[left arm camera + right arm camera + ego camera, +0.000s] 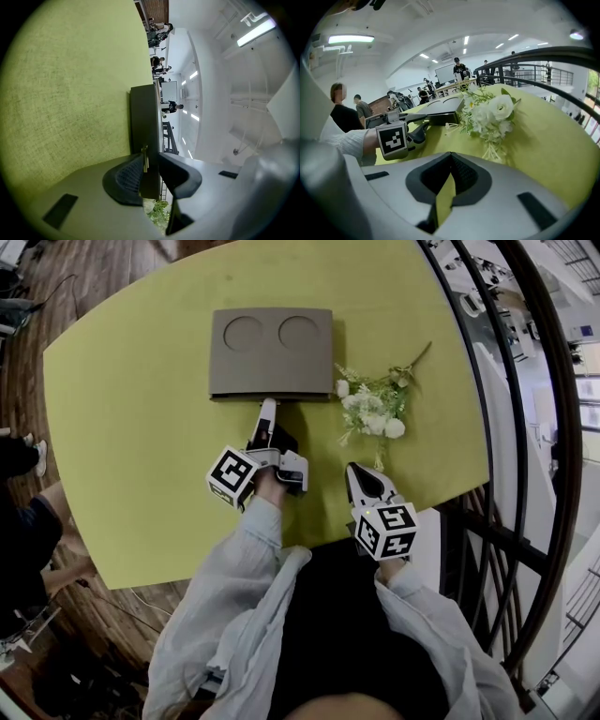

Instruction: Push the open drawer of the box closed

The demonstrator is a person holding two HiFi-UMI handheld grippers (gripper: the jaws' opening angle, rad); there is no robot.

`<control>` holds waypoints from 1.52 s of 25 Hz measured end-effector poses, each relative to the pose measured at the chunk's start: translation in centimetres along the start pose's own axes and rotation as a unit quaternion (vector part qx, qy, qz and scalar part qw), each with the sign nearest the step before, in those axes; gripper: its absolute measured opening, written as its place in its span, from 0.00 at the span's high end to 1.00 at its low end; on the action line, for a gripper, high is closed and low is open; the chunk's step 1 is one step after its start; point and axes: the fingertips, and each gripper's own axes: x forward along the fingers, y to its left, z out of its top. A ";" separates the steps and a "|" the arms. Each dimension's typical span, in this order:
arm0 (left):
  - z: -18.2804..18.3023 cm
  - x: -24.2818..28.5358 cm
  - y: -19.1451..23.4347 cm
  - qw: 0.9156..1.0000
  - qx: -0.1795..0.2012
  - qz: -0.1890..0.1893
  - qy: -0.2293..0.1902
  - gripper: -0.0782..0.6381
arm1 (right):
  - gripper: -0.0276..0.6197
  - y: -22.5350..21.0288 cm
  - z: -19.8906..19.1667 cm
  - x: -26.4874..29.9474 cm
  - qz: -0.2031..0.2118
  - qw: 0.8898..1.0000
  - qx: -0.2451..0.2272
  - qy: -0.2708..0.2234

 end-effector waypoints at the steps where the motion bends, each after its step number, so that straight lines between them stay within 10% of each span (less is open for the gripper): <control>1: 0.0 0.0 0.1 1.000 -0.001 0.001 0.000 0.75 | 0.95 0.0 0.0 0.0 0.000 1.000 0.000 0.000; 30: 0.4 1.1 -0.5 1.000 -0.020 -0.006 -0.019 0.73 | 0.95 -0.5 -0.4 -0.9 -0.001 1.000 0.001 -0.001; 33: 0.3 1.1 -2.1 0.998 -0.030 -0.052 -0.020 0.51 | 0.95 -0.7 -0.6 -1.1 -0.003 1.000 0.002 -0.001; 38: 0.3 1.4 -2.1 0.998 -0.036 -0.053 -0.018 0.49 | 0.95 -0.8 -0.6 -1.0 -0.005 1.000 0.001 -0.002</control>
